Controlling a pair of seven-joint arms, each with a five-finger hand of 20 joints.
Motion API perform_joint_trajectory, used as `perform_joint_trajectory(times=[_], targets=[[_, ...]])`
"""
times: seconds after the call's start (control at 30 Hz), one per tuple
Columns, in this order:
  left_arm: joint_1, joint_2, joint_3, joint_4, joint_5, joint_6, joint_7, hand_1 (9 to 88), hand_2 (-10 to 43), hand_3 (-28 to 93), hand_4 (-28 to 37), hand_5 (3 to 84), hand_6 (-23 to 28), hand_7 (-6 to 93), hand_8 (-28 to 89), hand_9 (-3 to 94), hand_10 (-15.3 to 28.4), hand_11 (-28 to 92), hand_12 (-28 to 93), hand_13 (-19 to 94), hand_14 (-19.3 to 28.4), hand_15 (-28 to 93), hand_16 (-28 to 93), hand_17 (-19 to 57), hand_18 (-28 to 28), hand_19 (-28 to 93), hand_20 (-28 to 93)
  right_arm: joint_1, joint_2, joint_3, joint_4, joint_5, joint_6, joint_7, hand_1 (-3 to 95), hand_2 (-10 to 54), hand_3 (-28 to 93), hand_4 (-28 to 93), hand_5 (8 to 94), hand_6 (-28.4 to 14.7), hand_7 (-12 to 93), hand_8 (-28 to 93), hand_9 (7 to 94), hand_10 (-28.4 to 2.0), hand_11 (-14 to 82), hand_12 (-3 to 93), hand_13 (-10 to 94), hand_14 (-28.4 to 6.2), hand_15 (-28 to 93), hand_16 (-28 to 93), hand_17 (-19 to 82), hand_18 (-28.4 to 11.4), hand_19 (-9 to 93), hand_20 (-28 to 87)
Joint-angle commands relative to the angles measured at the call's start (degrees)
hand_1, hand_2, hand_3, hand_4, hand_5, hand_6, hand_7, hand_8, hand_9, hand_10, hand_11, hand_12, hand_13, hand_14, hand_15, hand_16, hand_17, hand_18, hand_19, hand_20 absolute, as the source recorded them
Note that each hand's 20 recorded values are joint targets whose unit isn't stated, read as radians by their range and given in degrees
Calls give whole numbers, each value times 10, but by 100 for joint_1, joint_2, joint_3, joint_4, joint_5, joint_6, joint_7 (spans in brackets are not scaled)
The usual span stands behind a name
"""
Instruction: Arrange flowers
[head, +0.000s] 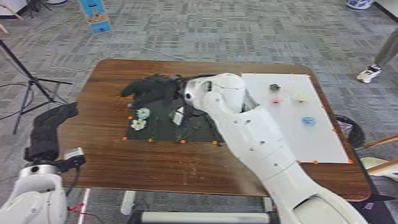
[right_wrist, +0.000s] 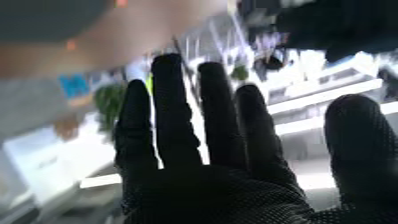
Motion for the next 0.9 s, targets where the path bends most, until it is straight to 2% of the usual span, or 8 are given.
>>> perform_joint_trajectory(times=[0.03, 0.13, 0.37, 0.47, 0.5, 0.57, 0.73, 0.9], targets=[[-127, -55, 62, -1, -104, -92, 91, 230, 172, 718, -283, 460, 12, 172, -96, 482, 121, 190, 106, 323, 105, 96, -20, 54, 61, 20, 149, -236, -507, 164, 262, -1183, 428, -675, 134, 219, 630, -191, 200, -9, 182, -96, 401, -75, 37, 111, 252, -191, 433, 319, -2, -169, 482, 477], [-85, -62, 38, 15, -173, -155, 243, 229, 172, 719, -283, 448, 10, 171, -96, 481, 121, 188, 107, 321, 106, 96, -19, 52, 61, 19, 148, -327, -687, 377, 414, -1669, 644, -953, 131, 220, 633, -185, 190, -10, 185, -98, 366, -77, 30, 102, 243, -190, 427, 326, -8, -167, 482, 475], [-95, -114, 47, -44, -200, -206, 303, 226, 173, 720, -283, 412, 2, 167, -101, 481, 120, 188, 108, 315, 113, 94, -14, 36, 62, 12, 143, -572, -784, 495, 478, -2997, 1394, -1150, 133, 223, 658, -173, 182, -11, 193, -102, 328, -62, 21, 89, 231, -185, 430, 334, -12, -167, 488, 480], [-96, -133, 70, -68, -322, -174, 400, 223, 174, 722, -283, 399, -4, 164, -101, 481, 119, 189, 108, 308, 116, 92, -9, 24, 68, 13, 142, -604, -866, 625, 570, -2984, 1260, -1162, 131, 220, 662, -175, 218, -18, 189, -105, 320, -59, 20, 87, 212, -186, 442, 339, -13, -168, 489, 484], [-52, -156, 48, -97, -326, -163, 411, 223, 174, 721, -283, 391, -7, 166, -101, 481, 120, 189, 107, 308, 117, 91, -7, 23, 68, 14, 141, -637, -950, 735, 641, -3024, 1275, -1228, 130, 219, 663, -176, 223, -18, 188, -104, 319, -59, 20, 86, 211, -186, 443, 339, -13, -168, 490, 485], [-114, -163, 102, -75, -320, -170, 405, 222, 174, 722, -283, 367, -13, 165, -104, 481, 120, 189, 107, 307, 117, 89, -5, 22, 68, 16, 140, -626, -1018, 873, 750, -3103, 1136, -1309, 132, 220, 662, -178, 238, -22, 180, -102, 329, -59, 23, 86, 213, -186, 450, 339, -15, -167, 496, 490], [-124, -210, 143, -119, -402, -144, 483, 220, 171, 724, -283, 317, -31, 166, -113, 482, 119, 190, 107, 295, 117, 84, -1, 9, 72, 12, 135, -648, -1231, 1178, 947, -3888, 1025, -1482, 135, 228, 673, -175, 198, -13, 187, -96, 343, -58, 29, 86, 217, -184, 464, 335, -15, -162, 508, 497], [-304, -222, 275, -153, -341, -112, 436, 219, 169, 723, -283, 294, -38, 176, -124, 483, 119, 190, 107, 293, 115, 82, 5, 0, 77, 18, 132, -631, -1392, 1491, 1140, -4300, 945, -1561, 135, 230, 672, -174, 181, -8, 190, -103, 357, -62, 33, 86, 217, -183, 462, 332, -18, -161, 507, 496]])
